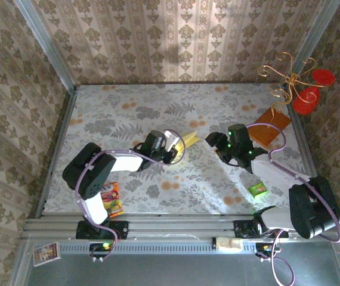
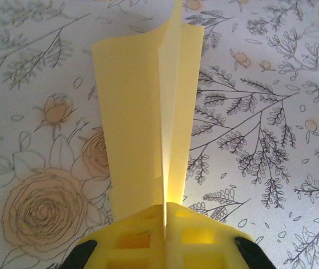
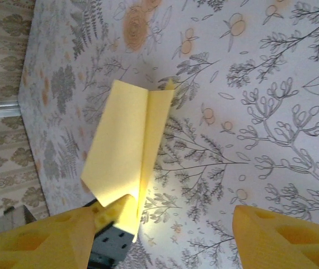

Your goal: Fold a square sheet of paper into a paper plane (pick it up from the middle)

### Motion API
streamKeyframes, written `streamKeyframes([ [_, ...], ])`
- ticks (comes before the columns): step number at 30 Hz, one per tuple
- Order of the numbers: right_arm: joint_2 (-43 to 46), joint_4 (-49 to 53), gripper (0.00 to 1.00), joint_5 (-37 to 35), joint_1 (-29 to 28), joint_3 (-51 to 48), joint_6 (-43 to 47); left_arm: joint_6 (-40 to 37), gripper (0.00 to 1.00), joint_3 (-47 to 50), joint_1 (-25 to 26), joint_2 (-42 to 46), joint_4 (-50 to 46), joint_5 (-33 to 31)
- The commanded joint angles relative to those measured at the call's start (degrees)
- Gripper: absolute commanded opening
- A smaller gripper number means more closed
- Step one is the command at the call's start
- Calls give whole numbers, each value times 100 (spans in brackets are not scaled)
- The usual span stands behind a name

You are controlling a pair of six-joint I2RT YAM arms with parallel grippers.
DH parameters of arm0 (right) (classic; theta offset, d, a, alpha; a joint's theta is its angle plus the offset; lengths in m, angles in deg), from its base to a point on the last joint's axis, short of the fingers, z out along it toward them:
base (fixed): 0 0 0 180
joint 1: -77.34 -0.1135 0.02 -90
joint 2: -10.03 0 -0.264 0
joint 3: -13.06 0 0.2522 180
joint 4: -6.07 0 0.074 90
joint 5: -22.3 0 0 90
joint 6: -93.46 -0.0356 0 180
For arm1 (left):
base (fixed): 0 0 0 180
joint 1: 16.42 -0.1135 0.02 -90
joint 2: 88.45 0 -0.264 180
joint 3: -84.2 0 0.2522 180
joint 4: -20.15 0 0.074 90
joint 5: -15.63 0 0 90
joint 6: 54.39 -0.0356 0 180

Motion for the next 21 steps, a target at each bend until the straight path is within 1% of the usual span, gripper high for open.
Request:
streamKeyframes([
  [1,-70,158,68,-208,18,-3,177,834,5,-234,-210,52,-455,976],
  [5,-229,68,68,-101,5,12,223,1167,5,-513,-373,-97,-866,1583],
  [6,-276,52,68,-64,8,26,247,1180,5,-575,-384,-137,-947,1652],
  [14,-763,-21,68,118,-109,155,351,1191,5,-807,-360,-344,-1365,1713],
  [21,-1014,-21,68,201,-209,286,434,1049,6,-879,-245,-445,-1498,1705],
])
